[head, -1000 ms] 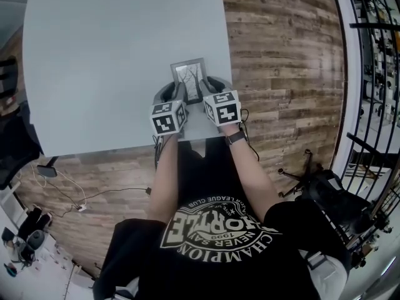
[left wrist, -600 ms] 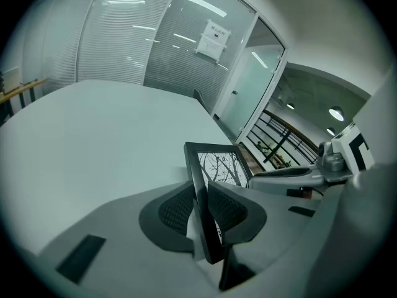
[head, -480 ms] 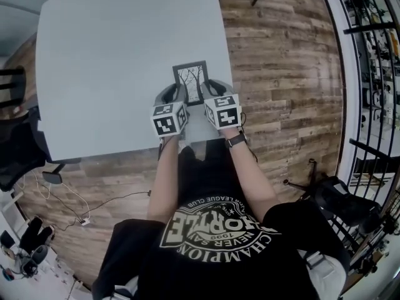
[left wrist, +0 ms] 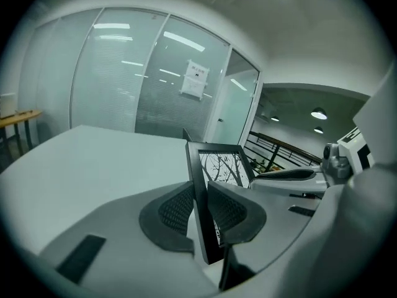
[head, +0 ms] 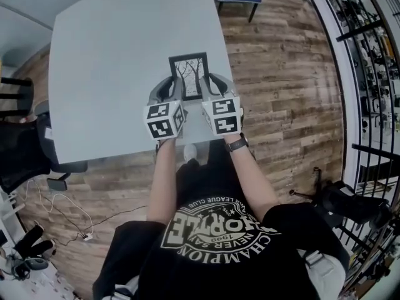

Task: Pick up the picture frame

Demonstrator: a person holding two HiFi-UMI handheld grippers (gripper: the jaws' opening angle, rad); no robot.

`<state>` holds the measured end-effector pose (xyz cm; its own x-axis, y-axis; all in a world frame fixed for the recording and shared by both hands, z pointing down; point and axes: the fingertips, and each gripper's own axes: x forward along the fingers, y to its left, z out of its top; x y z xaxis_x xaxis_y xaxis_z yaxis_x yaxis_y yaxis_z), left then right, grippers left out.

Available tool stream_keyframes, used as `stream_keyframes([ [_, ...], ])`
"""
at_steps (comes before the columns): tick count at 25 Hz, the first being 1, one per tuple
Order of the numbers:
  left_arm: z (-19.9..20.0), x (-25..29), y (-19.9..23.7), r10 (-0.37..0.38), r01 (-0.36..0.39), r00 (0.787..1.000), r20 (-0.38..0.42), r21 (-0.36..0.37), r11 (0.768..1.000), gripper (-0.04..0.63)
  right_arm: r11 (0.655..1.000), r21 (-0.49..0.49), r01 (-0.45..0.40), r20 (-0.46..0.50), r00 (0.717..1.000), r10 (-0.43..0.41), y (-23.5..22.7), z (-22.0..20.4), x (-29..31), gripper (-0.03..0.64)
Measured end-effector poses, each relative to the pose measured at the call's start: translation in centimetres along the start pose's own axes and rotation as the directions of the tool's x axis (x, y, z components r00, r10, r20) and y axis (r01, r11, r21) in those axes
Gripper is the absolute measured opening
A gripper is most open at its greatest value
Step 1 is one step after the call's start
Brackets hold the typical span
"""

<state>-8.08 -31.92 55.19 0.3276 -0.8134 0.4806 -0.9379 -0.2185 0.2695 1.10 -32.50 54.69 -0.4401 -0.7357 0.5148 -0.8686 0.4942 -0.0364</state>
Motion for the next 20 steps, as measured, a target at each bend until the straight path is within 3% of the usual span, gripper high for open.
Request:
stream_keyframes([
  [7,5.9,-5.9,-1.6,-0.018,0.006,0.990,0.137,0.091,0.996,0.075,0.999,0.003,0.040,0.148,0.988,-0.040,2.1,6.0,-5.1,0.075],
  [12,9.4,-10.2,-2.6,-0.038,0.011,0.969,0.242,0.109,0.994,0.075,0.998,-0.013,0.056,0.283,0.958,-0.050,3.9,10.3,-9.1,0.072],
  [20,12.6,-15.7,-4.0,-0.050,-0.001,0.938,0.343,0.148,0.989,0.075,0.998,-0.030,0.056,0.405,0.913,-0.039,6.3,13.8,-14.2,0.072],
])
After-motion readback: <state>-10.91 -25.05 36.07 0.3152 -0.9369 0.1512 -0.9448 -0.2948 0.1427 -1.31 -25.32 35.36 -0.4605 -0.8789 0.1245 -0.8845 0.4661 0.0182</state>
